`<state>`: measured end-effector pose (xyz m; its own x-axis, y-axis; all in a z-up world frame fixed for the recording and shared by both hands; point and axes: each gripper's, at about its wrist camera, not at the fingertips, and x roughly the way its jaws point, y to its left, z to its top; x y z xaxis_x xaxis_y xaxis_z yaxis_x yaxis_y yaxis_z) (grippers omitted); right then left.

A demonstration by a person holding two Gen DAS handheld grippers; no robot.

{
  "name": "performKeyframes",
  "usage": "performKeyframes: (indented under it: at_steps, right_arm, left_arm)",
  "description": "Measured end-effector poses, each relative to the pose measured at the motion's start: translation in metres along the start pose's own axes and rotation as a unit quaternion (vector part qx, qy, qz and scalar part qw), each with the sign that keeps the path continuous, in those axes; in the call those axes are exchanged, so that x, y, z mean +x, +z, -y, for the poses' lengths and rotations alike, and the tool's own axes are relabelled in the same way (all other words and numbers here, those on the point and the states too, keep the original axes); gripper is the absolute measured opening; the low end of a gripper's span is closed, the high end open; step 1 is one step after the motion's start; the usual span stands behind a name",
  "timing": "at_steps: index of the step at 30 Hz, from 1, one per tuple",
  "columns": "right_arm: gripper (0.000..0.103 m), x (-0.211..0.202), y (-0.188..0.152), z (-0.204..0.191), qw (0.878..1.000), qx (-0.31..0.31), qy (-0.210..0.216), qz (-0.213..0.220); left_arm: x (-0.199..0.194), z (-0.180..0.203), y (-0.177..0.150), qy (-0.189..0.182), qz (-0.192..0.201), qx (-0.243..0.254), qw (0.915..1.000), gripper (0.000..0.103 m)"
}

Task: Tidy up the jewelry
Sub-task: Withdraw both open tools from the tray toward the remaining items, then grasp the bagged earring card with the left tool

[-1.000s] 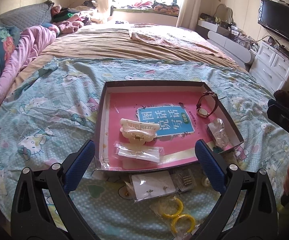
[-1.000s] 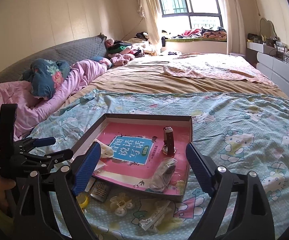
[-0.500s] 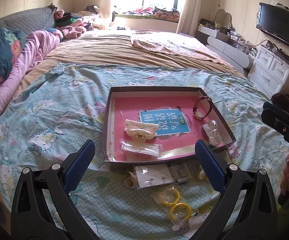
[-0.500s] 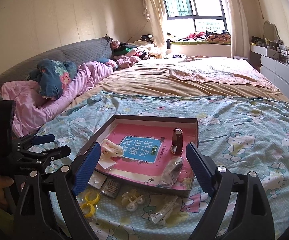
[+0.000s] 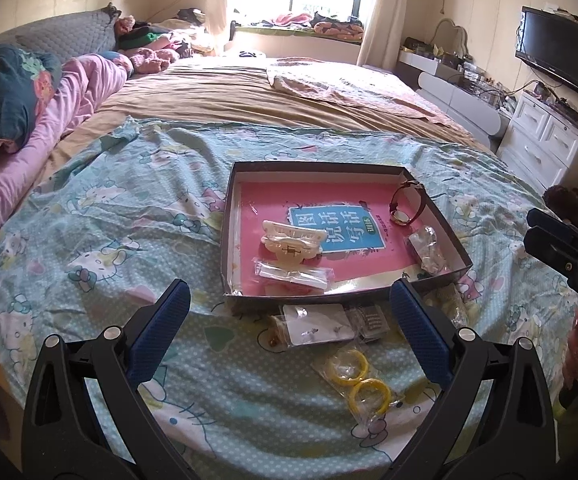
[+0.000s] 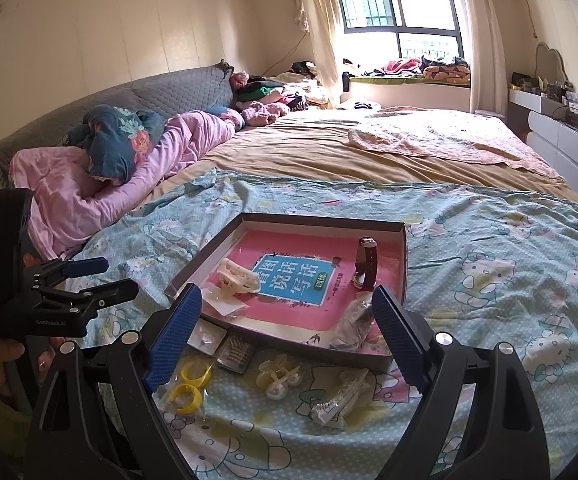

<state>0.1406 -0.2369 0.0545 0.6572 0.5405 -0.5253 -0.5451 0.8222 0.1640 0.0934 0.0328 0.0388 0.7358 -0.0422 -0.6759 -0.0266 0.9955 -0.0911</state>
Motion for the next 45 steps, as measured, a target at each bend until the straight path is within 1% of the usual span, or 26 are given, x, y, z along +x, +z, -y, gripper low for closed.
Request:
performKeyframes:
  at_steps: [7,17,26,32,38,45]
  right_arm:
    - [0.086,0.000,-0.010,-0.006,1.000,-0.011,0.004,-0.016]
    - [0.086,0.008,-0.027,-0.009,0.999,-0.014,0.012,-0.046]
    - [0.086,0.015,-0.040,-0.013,0.997,-0.019,0.017,-0.068]
    - [0.086,0.021,-0.048,-0.013,0.996,-0.021,0.018,-0.082]
    - [0.086,0.029,-0.054,-0.011,0.995,-0.024,0.018,-0.096]
    - [0.086,0.045,-0.063,-0.010,0.992,-0.034,0.018,-0.117]
  left_arm:
    - [-0.001,0.000,-0.014,-0.004,-0.014,0.003,0.9999,0.093]
    - [0.010,0.007,-0.038,0.001,-0.049,0.024,0.9985,0.093]
    - [0.020,0.013,-0.051,0.003,-0.072,0.039,0.9966,0.093]
    - [0.029,0.015,-0.058,0.000,-0.085,0.040,0.9955,0.093]
    - [0.037,0.013,-0.061,-0.003,-0.097,0.030,0.9948,0.093]
    - [0.045,0.013,-0.063,-0.009,-0.102,0.025,0.9944,0.093]
